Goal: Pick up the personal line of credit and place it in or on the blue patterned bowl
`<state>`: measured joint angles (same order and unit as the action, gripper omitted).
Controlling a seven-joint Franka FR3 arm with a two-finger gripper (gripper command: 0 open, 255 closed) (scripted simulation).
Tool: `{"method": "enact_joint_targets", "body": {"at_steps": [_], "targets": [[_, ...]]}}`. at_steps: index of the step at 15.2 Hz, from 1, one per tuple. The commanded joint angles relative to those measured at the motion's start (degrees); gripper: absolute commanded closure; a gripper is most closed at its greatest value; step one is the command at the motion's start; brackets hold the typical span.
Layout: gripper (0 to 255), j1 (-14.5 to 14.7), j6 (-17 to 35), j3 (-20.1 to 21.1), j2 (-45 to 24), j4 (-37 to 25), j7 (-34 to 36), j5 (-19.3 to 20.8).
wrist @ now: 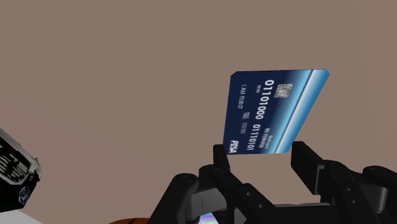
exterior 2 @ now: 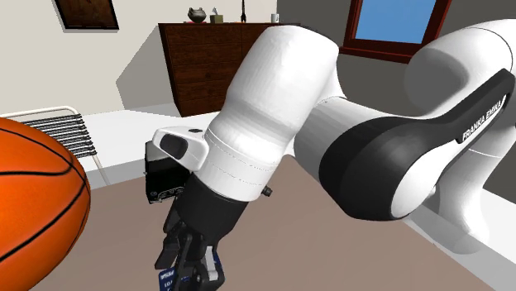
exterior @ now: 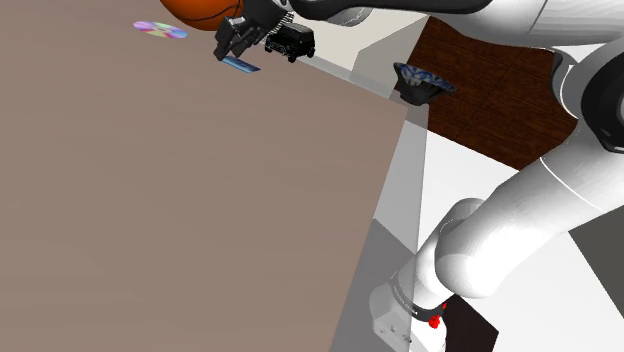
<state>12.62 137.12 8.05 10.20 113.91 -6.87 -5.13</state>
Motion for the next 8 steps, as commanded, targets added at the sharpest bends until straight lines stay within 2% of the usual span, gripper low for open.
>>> {"method": "enact_joint_targets", "body": {"at_steps": [1,8], "targets": [[255,-0.03,-1.18,-0.01,-0.04,-1.22,0.09,0.09],[255,-0.15,-6.58,-0.07,-0.31,-6.89,0.5,0.44]]}}
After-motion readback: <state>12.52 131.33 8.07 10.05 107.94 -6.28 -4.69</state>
